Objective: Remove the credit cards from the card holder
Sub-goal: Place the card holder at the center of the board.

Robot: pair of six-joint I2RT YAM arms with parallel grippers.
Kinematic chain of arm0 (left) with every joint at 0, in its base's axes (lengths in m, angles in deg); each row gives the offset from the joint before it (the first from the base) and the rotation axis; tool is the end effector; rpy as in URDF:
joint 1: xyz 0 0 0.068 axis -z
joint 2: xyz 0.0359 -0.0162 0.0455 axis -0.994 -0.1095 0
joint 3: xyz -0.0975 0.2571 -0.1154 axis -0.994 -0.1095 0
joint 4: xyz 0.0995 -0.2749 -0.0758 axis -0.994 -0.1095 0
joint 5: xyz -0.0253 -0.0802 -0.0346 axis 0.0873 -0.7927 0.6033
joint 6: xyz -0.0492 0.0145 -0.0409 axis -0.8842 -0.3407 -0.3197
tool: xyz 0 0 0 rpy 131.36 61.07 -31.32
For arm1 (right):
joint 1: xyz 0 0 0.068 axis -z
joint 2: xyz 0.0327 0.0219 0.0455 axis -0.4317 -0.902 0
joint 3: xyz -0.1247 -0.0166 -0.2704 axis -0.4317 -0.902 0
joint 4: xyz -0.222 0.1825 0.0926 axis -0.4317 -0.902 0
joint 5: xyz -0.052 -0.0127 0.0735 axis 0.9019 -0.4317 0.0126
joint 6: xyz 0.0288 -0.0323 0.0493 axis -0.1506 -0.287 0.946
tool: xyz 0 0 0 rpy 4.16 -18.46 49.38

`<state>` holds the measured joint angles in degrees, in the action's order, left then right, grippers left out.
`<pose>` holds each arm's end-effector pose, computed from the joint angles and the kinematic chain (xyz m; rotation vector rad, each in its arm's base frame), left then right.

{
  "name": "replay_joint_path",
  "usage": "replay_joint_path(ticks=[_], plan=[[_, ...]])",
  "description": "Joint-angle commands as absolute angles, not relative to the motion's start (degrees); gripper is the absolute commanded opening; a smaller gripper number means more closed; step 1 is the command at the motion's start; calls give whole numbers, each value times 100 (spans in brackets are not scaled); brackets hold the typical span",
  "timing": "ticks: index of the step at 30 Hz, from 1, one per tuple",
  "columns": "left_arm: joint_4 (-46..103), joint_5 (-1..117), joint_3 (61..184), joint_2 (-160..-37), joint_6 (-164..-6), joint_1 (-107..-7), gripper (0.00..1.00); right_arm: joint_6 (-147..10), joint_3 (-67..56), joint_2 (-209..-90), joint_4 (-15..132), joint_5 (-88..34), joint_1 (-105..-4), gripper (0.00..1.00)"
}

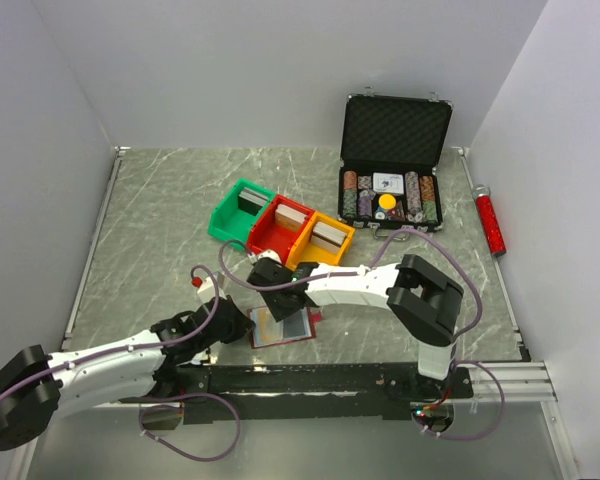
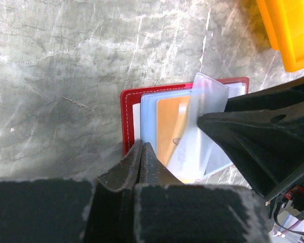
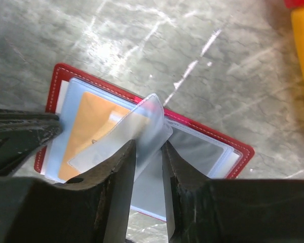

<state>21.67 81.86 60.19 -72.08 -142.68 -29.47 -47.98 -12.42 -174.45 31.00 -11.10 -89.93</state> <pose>0.1170 -0.1389 0.1140 -0.4667 2.3786 -0.7717 0.1869 0.3730 0.1540 -0.8227 2.6013 0.3026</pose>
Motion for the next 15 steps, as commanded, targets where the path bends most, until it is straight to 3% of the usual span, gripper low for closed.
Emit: replay_joint_path(ticks=[1, 15], plan=[[1994, 8412, 6078, -7248, -14234, -2957, 1, -4713, -1672, -17244, 2627, -1002, -8974, 34], [1933, 8562, 6236, -7380, -14075, -2957, 1, -4677, -2129, -16303, 2399, -765, -8965, 44]])
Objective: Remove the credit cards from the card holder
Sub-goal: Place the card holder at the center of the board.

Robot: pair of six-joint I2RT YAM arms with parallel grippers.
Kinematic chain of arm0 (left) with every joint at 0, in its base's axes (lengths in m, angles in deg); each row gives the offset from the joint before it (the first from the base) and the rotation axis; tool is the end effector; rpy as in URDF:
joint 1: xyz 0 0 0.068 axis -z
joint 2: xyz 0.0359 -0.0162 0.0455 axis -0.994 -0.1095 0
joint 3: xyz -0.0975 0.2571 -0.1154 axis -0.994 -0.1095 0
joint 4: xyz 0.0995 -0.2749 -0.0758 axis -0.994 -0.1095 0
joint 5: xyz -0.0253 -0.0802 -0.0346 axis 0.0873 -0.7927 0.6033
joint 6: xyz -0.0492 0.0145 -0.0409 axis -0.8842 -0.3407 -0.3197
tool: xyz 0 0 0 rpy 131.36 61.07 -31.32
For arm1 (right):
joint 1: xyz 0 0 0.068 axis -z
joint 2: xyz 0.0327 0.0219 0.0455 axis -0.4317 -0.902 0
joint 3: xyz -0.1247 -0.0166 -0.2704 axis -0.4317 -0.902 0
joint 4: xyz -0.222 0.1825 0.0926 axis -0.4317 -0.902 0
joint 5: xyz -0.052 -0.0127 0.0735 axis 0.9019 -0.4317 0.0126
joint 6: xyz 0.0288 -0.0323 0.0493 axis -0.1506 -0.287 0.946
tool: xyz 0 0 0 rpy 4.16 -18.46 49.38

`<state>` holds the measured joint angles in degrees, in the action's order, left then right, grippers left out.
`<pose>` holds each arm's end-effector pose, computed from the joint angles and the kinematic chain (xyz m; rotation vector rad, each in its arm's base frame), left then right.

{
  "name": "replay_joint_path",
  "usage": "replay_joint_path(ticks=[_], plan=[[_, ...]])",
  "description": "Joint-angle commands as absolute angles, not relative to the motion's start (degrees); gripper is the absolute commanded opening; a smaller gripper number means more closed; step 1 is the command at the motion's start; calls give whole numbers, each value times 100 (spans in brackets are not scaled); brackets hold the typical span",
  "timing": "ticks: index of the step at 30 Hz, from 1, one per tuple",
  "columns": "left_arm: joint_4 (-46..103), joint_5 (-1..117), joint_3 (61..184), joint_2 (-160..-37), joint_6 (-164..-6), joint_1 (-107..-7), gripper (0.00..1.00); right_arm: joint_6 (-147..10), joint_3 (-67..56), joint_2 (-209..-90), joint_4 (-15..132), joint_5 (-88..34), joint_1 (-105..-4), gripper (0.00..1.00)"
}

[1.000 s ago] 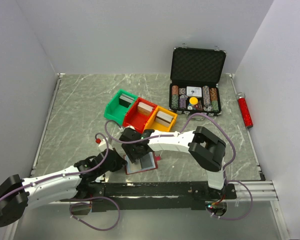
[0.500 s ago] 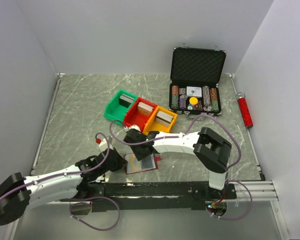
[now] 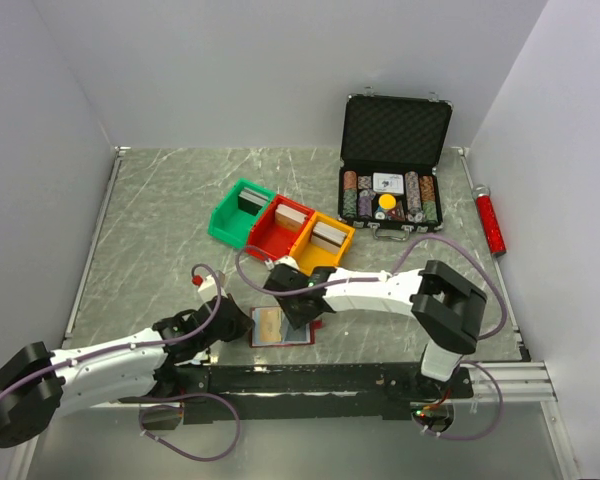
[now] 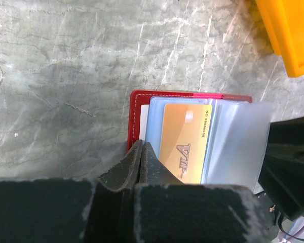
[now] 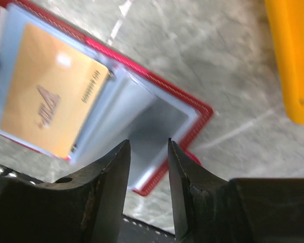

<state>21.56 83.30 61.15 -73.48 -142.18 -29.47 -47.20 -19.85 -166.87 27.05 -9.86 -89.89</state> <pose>0.1200 -0.1409 0.1160 -0.4656 2.3689 -0.7383 0.1687 0.3320 0.1595 -0.8164 2.6441 0.2207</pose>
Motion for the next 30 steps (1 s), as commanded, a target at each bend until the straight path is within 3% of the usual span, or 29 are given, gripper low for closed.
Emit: replay_joint_path(ticks=[1, 8, 14, 22, 30], plan=[[1933, 8544, 6245, -7371, -14084, -2957, 1, -4660, -2181, -16250, 2381, -730, -8973, 44], [1898, 8553, 6254, -7301, -14032, -2957, 1, -4624, -2297, -15241, 2591, -676, -9000, 51], [1863, 8562, 6245, -7169, -14040, -2966, 1, -4923, -1427, -15212, 2592, -895, -9132, 57], [1871, 8509, 6184, -6897, -14014, -2957, 1, -4836, -1679, -15977, 3557, -2424, -8948, 36], [1652, 8518, 6350, -6291, -13759, -2966, 1, -4537, -2691, -15819, 4489, -3163, -8561, 35]])
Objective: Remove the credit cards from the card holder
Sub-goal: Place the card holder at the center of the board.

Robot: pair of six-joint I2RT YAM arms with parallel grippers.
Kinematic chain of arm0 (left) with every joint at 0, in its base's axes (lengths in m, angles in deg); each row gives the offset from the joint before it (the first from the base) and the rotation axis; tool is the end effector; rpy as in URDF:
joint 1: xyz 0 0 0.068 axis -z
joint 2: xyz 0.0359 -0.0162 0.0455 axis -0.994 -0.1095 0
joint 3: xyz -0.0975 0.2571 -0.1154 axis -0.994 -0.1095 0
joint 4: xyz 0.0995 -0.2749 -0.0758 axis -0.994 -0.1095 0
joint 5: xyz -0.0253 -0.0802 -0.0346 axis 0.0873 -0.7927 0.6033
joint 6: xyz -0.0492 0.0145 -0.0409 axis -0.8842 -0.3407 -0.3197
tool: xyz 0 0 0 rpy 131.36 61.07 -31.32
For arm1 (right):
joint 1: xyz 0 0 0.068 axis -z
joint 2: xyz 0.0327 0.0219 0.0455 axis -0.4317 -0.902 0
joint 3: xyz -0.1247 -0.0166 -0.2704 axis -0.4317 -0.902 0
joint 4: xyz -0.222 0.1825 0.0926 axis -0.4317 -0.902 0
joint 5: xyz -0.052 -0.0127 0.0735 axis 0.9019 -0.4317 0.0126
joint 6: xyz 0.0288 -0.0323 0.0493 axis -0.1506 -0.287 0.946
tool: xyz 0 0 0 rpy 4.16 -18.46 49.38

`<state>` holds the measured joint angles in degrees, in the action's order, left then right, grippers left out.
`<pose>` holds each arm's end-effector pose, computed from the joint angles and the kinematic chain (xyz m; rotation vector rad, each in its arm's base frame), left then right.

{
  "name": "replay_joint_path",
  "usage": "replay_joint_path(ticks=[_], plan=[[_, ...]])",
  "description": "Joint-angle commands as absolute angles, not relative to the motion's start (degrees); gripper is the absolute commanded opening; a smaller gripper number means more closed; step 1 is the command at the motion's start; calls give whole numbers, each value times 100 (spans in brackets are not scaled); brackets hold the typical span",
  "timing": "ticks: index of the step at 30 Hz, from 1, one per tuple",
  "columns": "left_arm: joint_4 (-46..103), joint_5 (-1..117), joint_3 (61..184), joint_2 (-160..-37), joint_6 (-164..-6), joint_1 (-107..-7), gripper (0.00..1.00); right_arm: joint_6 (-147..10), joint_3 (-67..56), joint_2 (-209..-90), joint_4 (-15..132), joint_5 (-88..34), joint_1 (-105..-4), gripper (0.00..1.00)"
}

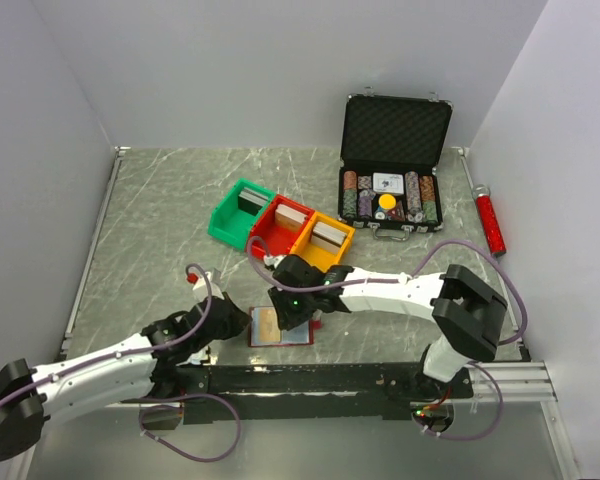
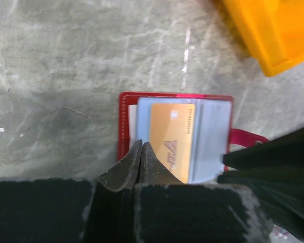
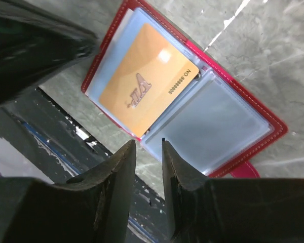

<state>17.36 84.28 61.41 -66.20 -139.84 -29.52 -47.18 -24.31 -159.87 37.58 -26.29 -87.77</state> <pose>0.1169 -0.1349 0.1316 -0.4291 2.3145 -0.7641 0.1657 0.3282 0.1873 -0.8444 2.5885 0.7172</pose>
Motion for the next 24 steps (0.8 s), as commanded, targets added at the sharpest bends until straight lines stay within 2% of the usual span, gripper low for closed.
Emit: replay_joint_path(ticks=[1, 7, 14, 24], plan=[[1660, 8500, 6359, -6220, -13742, -2957, 1, -4511, -2779, -15819, 4612, -3260, -8517, 36], [1976, 8290, 6333, -6035, -13689, -2948, 1, -4361, -3201, -15819, 5149, -3656, -8227, 36], [2644, 7877, 6219, -6535, -13583, -2957, 0, -4326, -3245, -15775, 5413, -3753, -8200, 43], [3084, 7806, 6184, -7116, -13574, -2957, 1, -4273, -3289, -15986, 5554, -3902, -8024, 46]])
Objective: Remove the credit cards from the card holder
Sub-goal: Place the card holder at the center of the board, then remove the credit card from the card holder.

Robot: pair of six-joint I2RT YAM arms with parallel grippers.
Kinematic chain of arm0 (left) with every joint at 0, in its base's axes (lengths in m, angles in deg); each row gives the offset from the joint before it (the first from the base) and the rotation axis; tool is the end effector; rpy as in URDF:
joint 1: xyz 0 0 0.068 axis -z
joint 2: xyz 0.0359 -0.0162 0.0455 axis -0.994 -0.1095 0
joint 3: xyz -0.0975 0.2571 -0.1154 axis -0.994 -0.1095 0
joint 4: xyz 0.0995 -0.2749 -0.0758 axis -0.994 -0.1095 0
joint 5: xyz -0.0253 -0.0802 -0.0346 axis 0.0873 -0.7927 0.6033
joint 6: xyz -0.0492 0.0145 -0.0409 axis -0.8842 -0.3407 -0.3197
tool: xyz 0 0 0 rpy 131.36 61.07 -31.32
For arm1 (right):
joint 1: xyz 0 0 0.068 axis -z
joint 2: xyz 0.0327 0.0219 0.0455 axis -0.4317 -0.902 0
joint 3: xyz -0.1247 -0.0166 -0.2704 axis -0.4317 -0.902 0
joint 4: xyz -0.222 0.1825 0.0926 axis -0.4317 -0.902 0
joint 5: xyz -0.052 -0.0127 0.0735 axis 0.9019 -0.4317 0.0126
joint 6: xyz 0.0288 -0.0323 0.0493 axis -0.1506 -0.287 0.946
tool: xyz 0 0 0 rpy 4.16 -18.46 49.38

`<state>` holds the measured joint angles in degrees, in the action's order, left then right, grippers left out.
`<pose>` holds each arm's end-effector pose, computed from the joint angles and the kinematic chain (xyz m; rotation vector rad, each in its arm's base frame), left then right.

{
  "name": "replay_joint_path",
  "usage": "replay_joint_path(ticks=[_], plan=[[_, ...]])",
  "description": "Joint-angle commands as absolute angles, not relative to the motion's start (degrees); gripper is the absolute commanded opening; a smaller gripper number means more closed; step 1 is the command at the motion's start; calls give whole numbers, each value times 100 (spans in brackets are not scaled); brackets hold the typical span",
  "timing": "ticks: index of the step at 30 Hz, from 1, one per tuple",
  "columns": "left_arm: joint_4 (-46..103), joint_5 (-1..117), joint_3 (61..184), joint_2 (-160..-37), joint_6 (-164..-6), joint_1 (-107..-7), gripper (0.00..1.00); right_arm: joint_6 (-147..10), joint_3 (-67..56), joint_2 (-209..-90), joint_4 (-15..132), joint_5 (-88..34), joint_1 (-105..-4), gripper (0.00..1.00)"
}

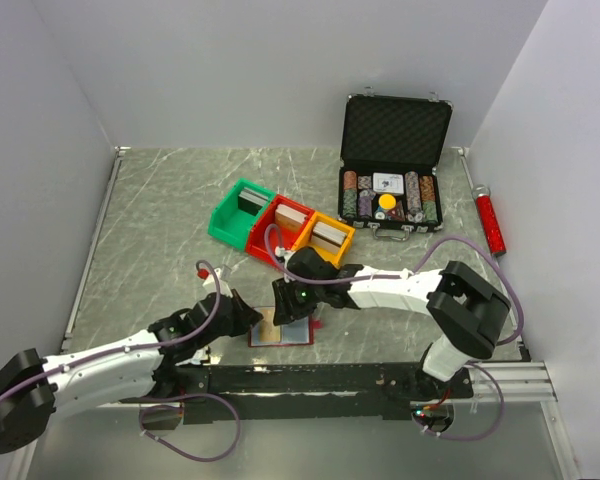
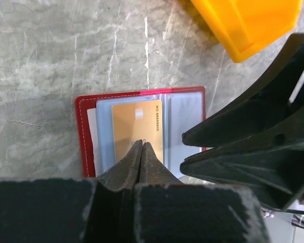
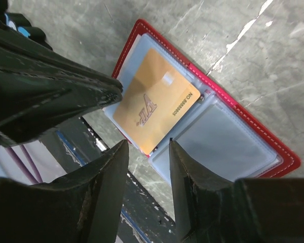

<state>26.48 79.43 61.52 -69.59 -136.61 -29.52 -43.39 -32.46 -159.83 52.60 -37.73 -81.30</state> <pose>0.1219 -0.1491 0.1375 -0.3278 2.2856 -0.9027 0.1886 0.3061 0.1611 -0.7071 2.5752 1.0102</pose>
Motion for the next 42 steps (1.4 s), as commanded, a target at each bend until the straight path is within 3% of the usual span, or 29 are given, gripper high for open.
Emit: replay_joint_path(ticks=[1, 25, 42], plan=[[3154, 7789, 6166, -7168, -13583, -2957, 1, -4282, -3289, -16004, 5571, -3911, -8024, 46], [3067, 7947, 5911, -7758, -13900, -2957, 1, -4238, -3166, -16434, 5615, -4069, -7892, 47], [2847, 8052, 5788, -7635, -14093, -2966, 1, -4185, -3167, -16074, 5783, -4095, -7919, 49]])
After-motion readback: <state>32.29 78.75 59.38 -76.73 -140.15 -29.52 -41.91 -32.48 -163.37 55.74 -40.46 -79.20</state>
